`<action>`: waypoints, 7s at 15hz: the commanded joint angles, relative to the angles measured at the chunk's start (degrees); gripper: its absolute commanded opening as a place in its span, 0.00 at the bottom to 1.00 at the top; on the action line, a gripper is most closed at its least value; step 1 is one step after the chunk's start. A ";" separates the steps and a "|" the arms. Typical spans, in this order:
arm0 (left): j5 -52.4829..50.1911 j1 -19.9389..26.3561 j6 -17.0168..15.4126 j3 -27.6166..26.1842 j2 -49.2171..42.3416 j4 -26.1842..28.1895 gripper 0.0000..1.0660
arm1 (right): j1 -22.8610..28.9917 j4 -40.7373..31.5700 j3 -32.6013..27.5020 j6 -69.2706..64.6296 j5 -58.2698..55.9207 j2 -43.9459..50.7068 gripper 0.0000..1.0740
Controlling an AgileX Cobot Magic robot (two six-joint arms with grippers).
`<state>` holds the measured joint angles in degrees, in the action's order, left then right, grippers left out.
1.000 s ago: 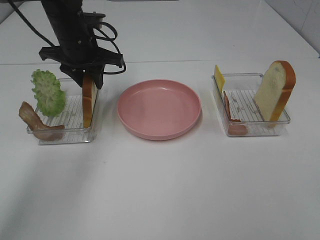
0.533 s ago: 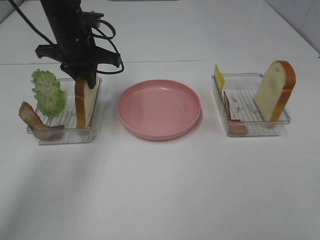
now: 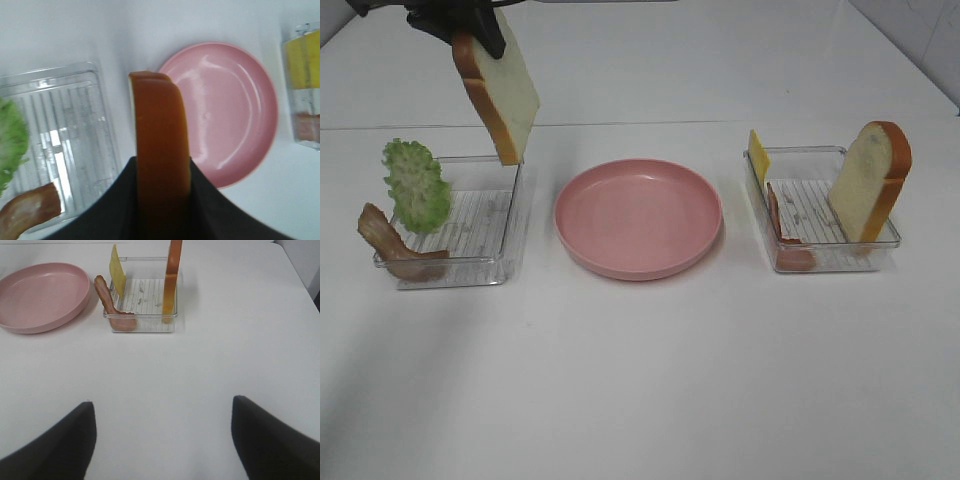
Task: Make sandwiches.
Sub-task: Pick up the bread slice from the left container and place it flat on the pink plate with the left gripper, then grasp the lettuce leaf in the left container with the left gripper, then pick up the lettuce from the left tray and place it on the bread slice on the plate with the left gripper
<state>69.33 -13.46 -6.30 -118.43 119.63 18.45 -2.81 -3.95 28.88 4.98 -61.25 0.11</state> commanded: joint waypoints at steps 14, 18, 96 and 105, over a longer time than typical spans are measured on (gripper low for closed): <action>-11.80 -4.07 21.03 -0.23 24.01 41.31 0.00 | -0.46 -0.69 -0.06 0.46 0.52 0.86 0.68; -13.52 -4.41 19.25 -0.23 24.12 38.67 0.04 | -0.46 -0.69 -0.06 0.46 0.52 0.86 0.68; -6.13 9.34 1.09 9.17 9.45 -14.04 0.00 | -0.46 -1.26 -0.06 0.46 0.52 0.86 0.68; -8.19 7.51 11.63 1.95 6.88 18.28 0.00 | -0.46 -1.32 -0.06 0.46 0.52 0.86 0.68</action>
<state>62.05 -5.33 4.24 -116.25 126.68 33.52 -2.81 -4.93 28.88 4.98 -61.25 0.11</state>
